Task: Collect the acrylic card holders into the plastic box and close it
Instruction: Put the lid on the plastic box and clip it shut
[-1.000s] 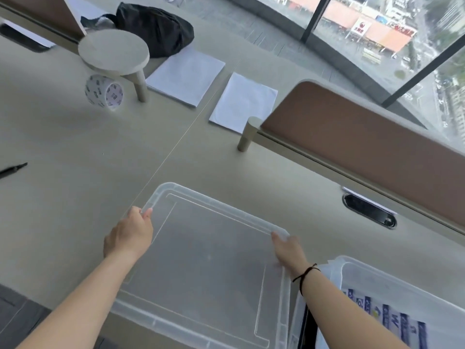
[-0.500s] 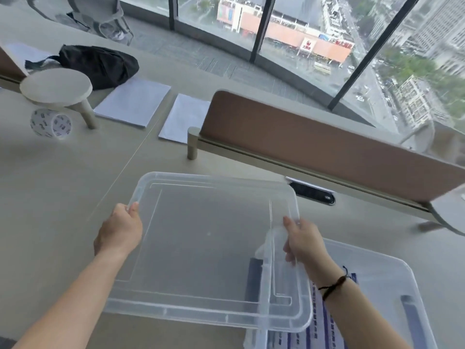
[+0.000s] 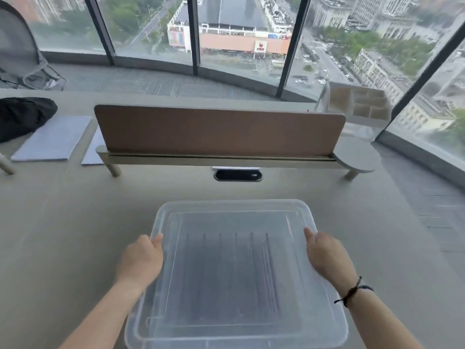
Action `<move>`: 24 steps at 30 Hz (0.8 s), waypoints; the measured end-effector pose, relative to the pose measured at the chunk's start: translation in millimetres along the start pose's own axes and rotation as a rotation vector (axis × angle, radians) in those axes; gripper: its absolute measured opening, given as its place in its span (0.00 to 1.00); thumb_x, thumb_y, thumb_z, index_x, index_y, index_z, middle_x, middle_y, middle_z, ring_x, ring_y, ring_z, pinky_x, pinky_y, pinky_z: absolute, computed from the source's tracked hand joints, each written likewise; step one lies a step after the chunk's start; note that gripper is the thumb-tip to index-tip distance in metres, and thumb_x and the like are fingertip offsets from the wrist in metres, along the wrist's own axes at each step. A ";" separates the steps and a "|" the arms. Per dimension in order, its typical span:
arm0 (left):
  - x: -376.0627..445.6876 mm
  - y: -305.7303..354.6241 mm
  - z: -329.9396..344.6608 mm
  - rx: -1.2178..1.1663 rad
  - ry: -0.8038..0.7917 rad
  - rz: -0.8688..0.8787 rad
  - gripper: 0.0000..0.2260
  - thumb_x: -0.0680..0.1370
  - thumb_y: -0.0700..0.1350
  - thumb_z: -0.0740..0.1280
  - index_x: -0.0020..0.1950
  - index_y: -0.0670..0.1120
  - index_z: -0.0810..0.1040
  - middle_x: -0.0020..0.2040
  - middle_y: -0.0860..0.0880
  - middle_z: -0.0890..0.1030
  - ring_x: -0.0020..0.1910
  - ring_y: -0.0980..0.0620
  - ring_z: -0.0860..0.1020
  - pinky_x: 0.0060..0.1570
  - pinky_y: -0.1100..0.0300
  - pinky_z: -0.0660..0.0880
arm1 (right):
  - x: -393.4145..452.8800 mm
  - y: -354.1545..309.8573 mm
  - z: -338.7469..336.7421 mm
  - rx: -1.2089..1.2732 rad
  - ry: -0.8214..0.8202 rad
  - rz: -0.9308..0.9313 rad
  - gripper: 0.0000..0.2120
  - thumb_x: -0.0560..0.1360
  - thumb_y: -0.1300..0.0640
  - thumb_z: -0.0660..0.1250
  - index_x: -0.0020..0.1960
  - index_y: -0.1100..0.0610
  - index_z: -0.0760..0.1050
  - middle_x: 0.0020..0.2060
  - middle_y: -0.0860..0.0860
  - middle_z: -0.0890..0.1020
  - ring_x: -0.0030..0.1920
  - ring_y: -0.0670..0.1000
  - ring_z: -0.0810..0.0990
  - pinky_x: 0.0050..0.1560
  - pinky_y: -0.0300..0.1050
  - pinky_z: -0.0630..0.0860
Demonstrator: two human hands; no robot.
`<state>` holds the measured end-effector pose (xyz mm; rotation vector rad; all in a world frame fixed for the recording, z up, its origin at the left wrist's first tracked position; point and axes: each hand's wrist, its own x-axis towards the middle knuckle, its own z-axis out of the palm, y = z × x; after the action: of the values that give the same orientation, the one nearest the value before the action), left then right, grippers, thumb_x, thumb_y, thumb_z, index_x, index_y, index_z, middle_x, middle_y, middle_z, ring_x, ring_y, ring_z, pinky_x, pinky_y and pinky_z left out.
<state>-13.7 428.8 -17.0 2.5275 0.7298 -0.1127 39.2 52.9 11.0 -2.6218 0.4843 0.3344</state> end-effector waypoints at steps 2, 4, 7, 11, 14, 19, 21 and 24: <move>-10.2 7.9 10.2 0.108 0.029 0.018 0.21 0.82 0.56 0.50 0.41 0.43 0.71 0.38 0.44 0.77 0.39 0.41 0.76 0.39 0.51 0.71 | 6.6 15.5 -1.0 -0.089 0.016 -0.021 0.24 0.79 0.42 0.46 0.37 0.56 0.69 0.34 0.52 0.76 0.36 0.55 0.74 0.39 0.49 0.70; -15.5 11.7 15.4 0.196 0.072 0.019 0.22 0.82 0.56 0.49 0.42 0.43 0.73 0.39 0.42 0.79 0.39 0.41 0.76 0.39 0.51 0.73 | 10.4 23.2 0.1 -0.153 0.040 -0.041 0.24 0.79 0.42 0.45 0.38 0.56 0.70 0.33 0.51 0.74 0.36 0.56 0.74 0.39 0.48 0.69; -17.2 15.6 17.7 0.302 0.105 0.031 0.23 0.82 0.57 0.47 0.44 0.43 0.74 0.41 0.42 0.80 0.38 0.42 0.74 0.38 0.52 0.72 | 14.9 27.4 1.4 -0.224 0.112 -0.093 0.25 0.80 0.41 0.45 0.40 0.56 0.72 0.30 0.49 0.72 0.35 0.56 0.74 0.36 0.46 0.67; -20.7 19.6 20.1 0.391 0.104 0.018 0.23 0.82 0.56 0.46 0.47 0.43 0.75 0.43 0.41 0.81 0.39 0.42 0.73 0.38 0.53 0.69 | 23.1 33.1 1.5 -0.326 0.145 -0.154 0.26 0.80 0.42 0.45 0.40 0.55 0.75 0.27 0.47 0.69 0.34 0.57 0.73 0.35 0.45 0.66; -24.4 23.5 22.6 0.418 0.104 0.011 0.22 0.83 0.56 0.46 0.48 0.44 0.74 0.44 0.41 0.81 0.38 0.43 0.72 0.38 0.53 0.68 | 25.0 40.1 4.3 -0.378 0.129 -0.175 0.28 0.80 0.42 0.44 0.39 0.54 0.77 0.27 0.48 0.70 0.34 0.56 0.73 0.34 0.44 0.66; -27.4 19.6 32.2 0.368 0.148 0.038 0.22 0.82 0.57 0.44 0.44 0.45 0.71 0.38 0.44 0.79 0.34 0.43 0.73 0.35 0.52 0.71 | 27.1 46.7 14.1 -0.318 0.096 -0.136 0.29 0.79 0.40 0.43 0.38 0.54 0.76 0.29 0.48 0.72 0.35 0.56 0.75 0.37 0.45 0.69; -28.1 17.6 34.8 0.335 0.149 0.042 0.23 0.82 0.57 0.43 0.43 0.45 0.69 0.35 0.45 0.77 0.34 0.43 0.74 0.35 0.52 0.72 | 25.3 48.7 19.3 -0.252 0.088 -0.093 0.29 0.78 0.39 0.42 0.38 0.54 0.75 0.32 0.50 0.76 0.36 0.57 0.76 0.39 0.46 0.70; -27.6 15.7 38.6 0.247 0.147 0.020 0.23 0.82 0.58 0.43 0.41 0.46 0.69 0.34 0.46 0.75 0.34 0.42 0.74 0.35 0.51 0.71 | 24.0 49.7 23.7 -0.089 0.052 0.000 0.30 0.77 0.36 0.43 0.37 0.55 0.74 0.34 0.50 0.78 0.36 0.54 0.76 0.37 0.46 0.70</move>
<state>-26.9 385.3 -37.7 2.8014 0.7897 -0.0097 38.1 15.8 -36.3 -2.7227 0.4980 0.2944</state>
